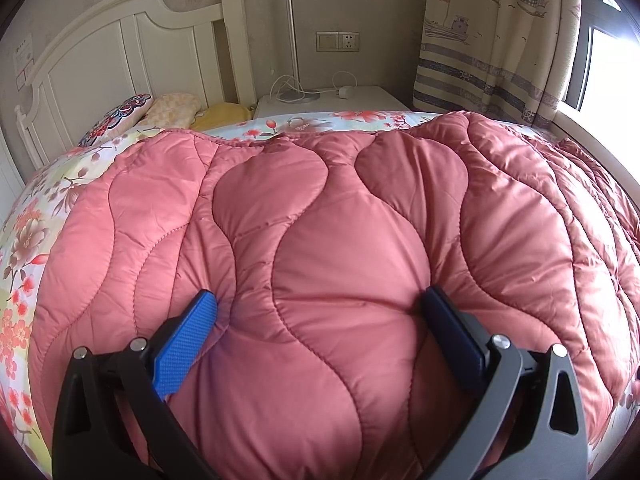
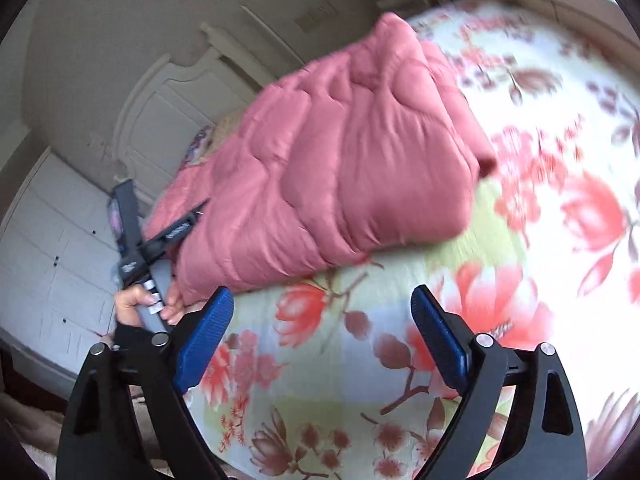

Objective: Fold large clothes

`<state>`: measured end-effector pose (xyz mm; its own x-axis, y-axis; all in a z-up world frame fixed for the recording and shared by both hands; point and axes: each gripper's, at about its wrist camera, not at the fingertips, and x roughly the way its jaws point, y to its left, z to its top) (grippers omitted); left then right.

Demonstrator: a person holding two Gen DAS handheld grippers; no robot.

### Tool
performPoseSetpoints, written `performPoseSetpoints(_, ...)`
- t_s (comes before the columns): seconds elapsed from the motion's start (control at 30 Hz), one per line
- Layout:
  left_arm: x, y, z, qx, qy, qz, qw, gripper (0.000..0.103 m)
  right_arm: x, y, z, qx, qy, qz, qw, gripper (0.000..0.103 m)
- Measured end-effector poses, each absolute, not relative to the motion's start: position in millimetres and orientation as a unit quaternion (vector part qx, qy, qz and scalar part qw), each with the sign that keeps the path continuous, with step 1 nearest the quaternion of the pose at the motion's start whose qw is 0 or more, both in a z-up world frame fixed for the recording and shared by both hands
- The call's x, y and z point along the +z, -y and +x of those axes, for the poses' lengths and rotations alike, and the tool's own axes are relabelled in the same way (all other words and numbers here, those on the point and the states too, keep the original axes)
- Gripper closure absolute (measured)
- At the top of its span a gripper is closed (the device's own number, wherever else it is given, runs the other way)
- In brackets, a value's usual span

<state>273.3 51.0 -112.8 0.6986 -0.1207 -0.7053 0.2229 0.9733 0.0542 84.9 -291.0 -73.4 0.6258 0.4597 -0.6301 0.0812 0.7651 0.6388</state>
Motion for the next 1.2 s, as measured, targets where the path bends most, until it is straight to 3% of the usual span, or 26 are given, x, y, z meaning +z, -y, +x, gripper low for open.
performPoseSetpoints(0.13,-112.5,-53.6,275.1,-0.099,-0.38,0.062,0.918,0.002,-72.3,276.4,113.6,0.115,-0.402,0.334,0.844,0.016)
performPoseSetpoints(0.2,-112.6,-54.8,276.0,-0.102,-0.382,0.058,0.917,0.002,-70.9,266.0,140.6,0.119,-0.389,0.35,0.844,0.005)
performPoseSetpoints(0.33,-113.3,-55.5,276.6,-0.1,-0.384,0.057,0.916,0.002,-69.1,245.4,186.1,0.076,-0.351,0.364,0.859,0.004)
performPoseSetpoints(0.37,-113.2,-55.7,276.7,-0.097,-0.384,0.058,0.917,0.002,-69.1,242.4,191.7,0.061,-0.335,0.368,0.865,0.013)
performPoseSetpoints(0.4,-113.4,-55.3,276.3,-0.093,-0.384,0.057,0.917,0.002,-71.6,243.3,192.2,0.052,-0.322,0.382,0.865,0.032)
performPoseSetpoints(0.47,-113.0,-55.0,275.9,-0.09,-0.383,0.054,0.918,0.002,-78.5,255.3,188.1,0.049,-0.298,0.424,0.854,0.054)
performPoseSetpoints(0.5,-112.1,-54.4,274.5,-0.092,-0.383,0.055,0.918,0.002,-80.3,260.5,183.7,0.055,-0.287,0.438,0.85,0.062)
performPoseSetpoints(0.57,-104.0,-53.3,274.1,-0.093,-0.409,0.055,0.906,0.002,-74.6,264.5,173.5,0.068,-0.276,0.437,0.854,0.067)
performPoseSetpoints(0.67,-73.6,-48.9,279.2,-0.127,-0.447,0.016,0.885,0.002,-62.1,265.0,157.8,0.079,-0.265,0.409,0.87,0.067)
performPoseSetpoints(0.8,-27.5,-11.0,292.0,-0.121,-0.379,0.067,0.915,0.002,-57.3,279.9,143.1,0.081,-0.261,0.408,0.871,0.067)
performPoseSetpoints(0.97,-61.4,53.3,345.6,-0.078,-0.413,0.156,0.894,0.002,-49.6,294.9,131.9,0.077,-0.255,0.401,0.877,0.067)
performPoseSetpoints(1.07,-104.0,73.0,365.7,-0.095,-0.46,0.159,0.868,0.002,-40.2,294.8,126.3,0.076,-0.257,0.366,0.891,0.067)
performPoseSetpoints(1.2,-111.9,75.8,370.2,-0.107,-0.45,0.142,0.875,0.002,-28.2,284.4,123.3,0.074,-0.256,0.306,0.914,0.067)
